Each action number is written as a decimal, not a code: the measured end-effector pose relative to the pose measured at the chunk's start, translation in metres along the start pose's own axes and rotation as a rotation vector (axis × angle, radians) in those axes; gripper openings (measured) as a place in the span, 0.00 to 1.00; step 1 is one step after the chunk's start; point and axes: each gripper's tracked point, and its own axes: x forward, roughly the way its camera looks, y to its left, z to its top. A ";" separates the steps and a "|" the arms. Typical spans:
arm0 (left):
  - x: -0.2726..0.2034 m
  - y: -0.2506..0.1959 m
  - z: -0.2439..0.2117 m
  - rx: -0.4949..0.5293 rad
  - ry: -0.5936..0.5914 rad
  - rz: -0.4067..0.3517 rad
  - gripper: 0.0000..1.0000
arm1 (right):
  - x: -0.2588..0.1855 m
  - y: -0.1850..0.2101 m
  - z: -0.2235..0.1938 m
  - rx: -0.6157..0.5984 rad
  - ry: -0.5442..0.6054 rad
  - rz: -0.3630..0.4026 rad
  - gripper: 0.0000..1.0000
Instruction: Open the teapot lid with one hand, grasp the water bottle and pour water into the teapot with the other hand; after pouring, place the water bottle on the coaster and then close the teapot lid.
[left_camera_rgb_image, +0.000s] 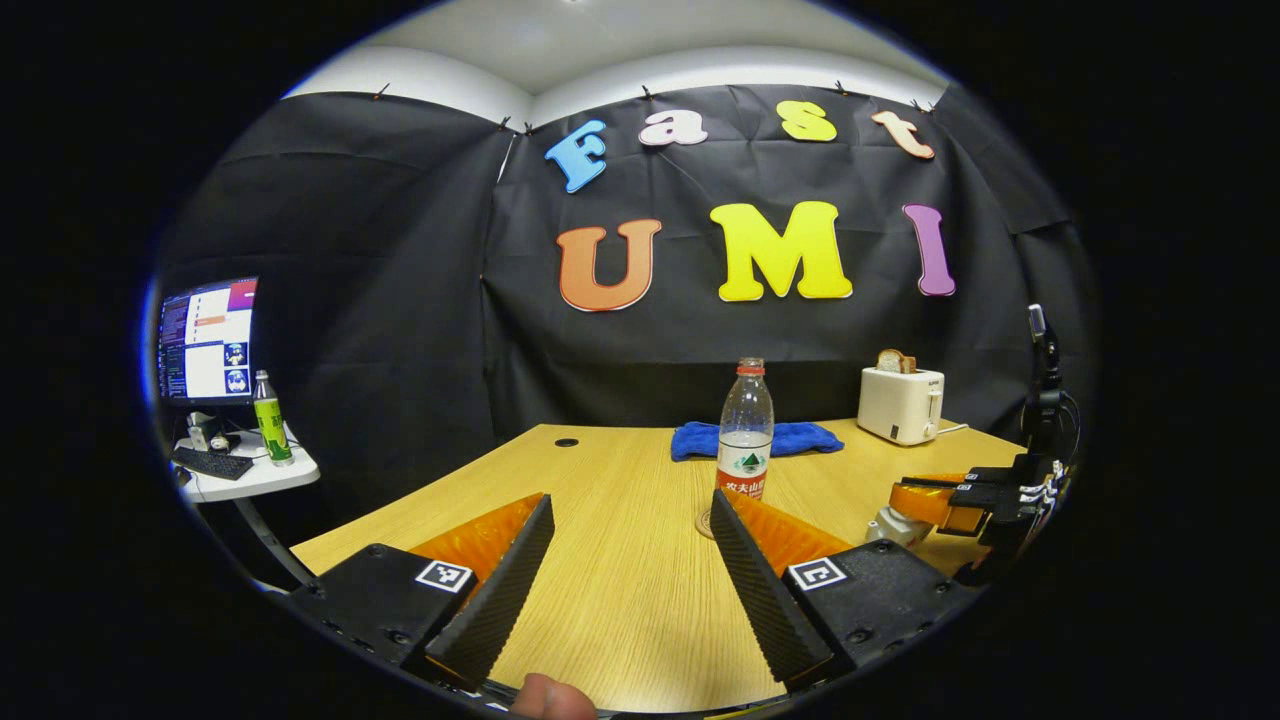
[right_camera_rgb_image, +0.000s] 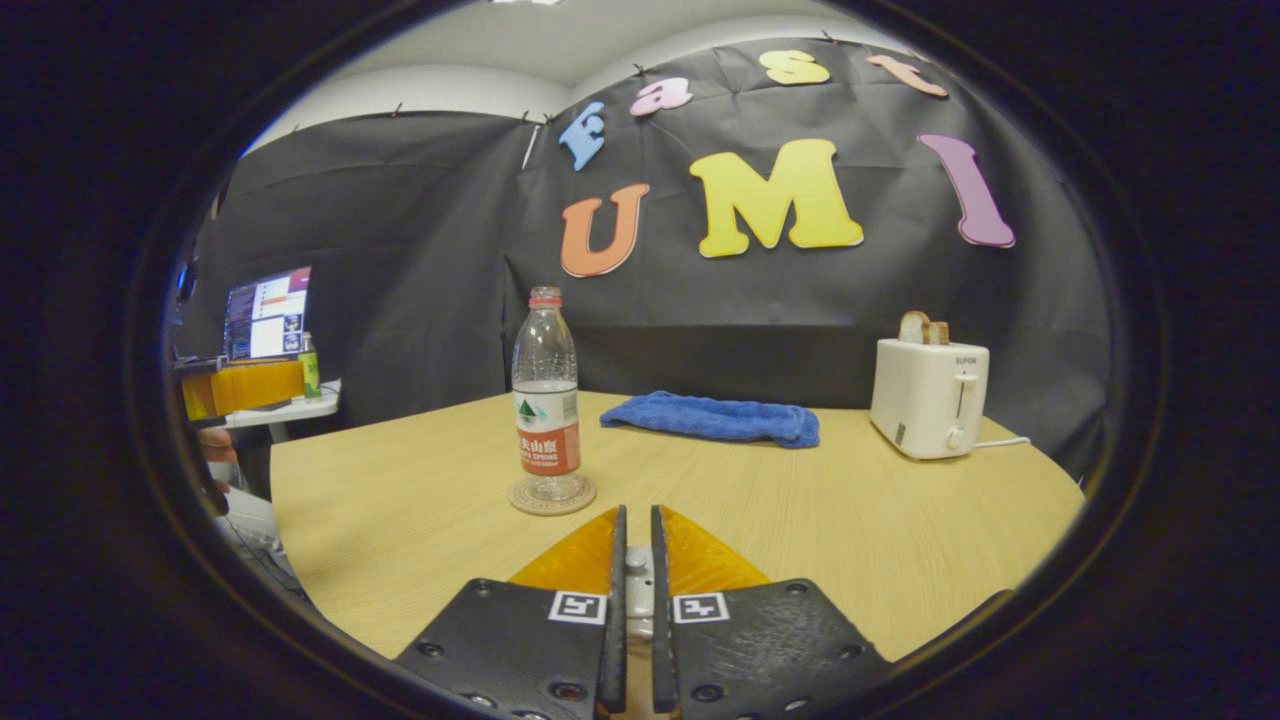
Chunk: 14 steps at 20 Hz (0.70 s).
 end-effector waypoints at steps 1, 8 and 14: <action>-0.001 -0.006 0.002 -0.004 -0.003 -0.008 0.98 | -0.003 -0.001 0.005 0.011 -0.013 -0.007 0.17; 0.000 -0.060 0.019 -0.009 -0.065 -0.075 0.98 | -0.057 -0.032 0.050 0.007 -0.119 -0.157 0.80; -0.004 -0.107 0.036 -0.009 -0.129 -0.146 0.98 | -0.144 -0.077 0.083 -0.030 -0.209 -0.401 0.96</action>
